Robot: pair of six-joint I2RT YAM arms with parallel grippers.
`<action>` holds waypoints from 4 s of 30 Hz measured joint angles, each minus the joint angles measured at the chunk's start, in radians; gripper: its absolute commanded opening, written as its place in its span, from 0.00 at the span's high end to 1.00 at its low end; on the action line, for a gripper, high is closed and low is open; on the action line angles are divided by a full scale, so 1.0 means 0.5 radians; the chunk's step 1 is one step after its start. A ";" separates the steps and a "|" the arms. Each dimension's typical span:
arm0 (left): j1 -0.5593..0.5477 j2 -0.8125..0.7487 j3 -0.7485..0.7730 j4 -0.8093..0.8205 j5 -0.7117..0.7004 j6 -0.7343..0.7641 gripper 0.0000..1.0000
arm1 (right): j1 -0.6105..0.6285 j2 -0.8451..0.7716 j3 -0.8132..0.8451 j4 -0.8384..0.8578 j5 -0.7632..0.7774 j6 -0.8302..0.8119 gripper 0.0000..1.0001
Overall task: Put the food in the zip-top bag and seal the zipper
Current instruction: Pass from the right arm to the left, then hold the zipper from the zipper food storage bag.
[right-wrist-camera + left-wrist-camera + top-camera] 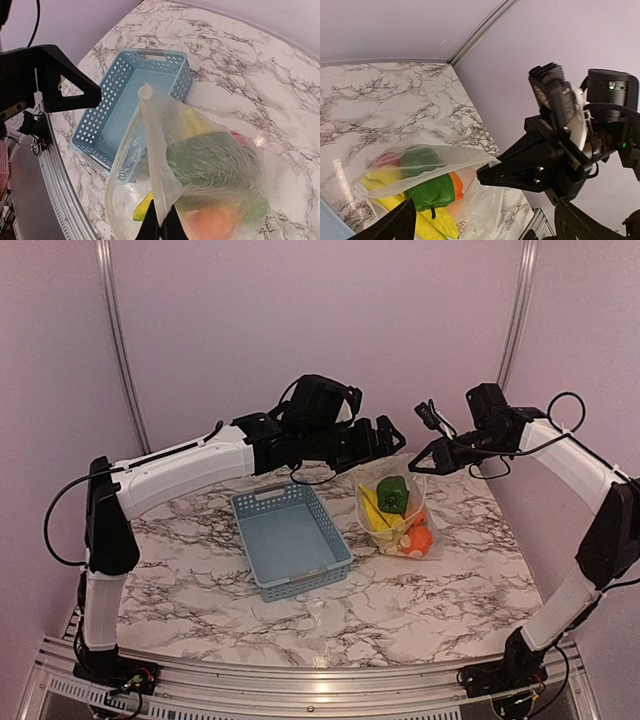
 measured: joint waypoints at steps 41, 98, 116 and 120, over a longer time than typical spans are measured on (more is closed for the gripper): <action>-0.052 -0.376 -1.550 1.306 0.114 2.209 0.79 | -0.055 -0.002 0.096 -0.539 -0.132 -0.687 1.00; -0.058 -0.347 -1.356 1.346 0.381 1.671 1.00 | 0.562 -0.116 0.049 -0.090 0.230 -1.201 0.69; -0.055 -0.347 -1.356 1.347 0.423 1.625 0.94 | 0.571 -0.105 -0.005 -0.088 0.224 -1.265 0.94; -0.054 -0.349 -1.356 1.357 0.426 1.608 0.69 | 0.571 -0.121 -0.015 -0.087 0.240 -1.263 0.95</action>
